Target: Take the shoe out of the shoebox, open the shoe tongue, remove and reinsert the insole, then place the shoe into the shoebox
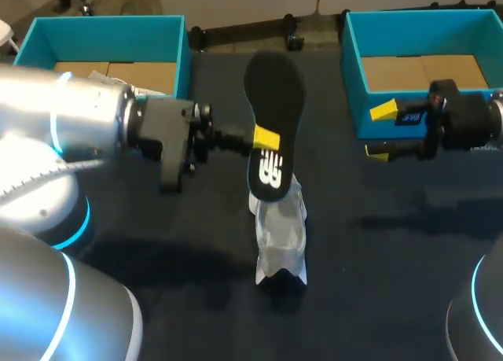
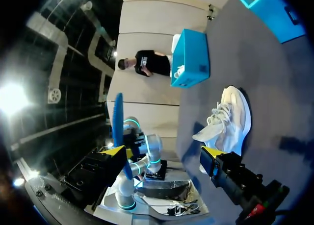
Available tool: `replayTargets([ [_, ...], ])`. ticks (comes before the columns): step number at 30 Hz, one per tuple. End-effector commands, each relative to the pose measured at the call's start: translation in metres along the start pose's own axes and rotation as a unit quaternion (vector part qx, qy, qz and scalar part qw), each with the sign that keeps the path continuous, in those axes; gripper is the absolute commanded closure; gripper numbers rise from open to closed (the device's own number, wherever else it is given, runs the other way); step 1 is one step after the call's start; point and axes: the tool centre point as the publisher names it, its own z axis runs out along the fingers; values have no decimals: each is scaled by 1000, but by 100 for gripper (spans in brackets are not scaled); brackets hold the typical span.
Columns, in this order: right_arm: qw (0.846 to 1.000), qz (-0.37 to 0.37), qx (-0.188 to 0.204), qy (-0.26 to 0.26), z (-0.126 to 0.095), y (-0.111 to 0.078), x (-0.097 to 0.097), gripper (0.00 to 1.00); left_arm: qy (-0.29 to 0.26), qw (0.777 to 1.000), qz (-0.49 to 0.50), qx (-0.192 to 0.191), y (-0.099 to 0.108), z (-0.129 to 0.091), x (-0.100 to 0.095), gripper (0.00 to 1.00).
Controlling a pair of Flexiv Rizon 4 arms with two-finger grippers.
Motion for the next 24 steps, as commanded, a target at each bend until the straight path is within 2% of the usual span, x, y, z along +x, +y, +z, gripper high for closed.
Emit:
replayTargets([
  [1, 1000, 1, -6, -1, 4, 7, 4, 0, -21, 999, 1, -32, -12, 1, 18, 100],
  [15, 1000, 1, -6, -1, 4, 7, 4, 0, -21, 999, 1, -32, -12, 1, 18, 100],
  [16, 1000, 14, 2, -14, 10, 10, 3, 0, -21, 999, 1, -32, -12, 1, 18, 100],
  [24, 1000, 4, -4, -27, 28, 7, 18, 0, -21, 999, 10, -38, 3, 17, 45, 100],
])
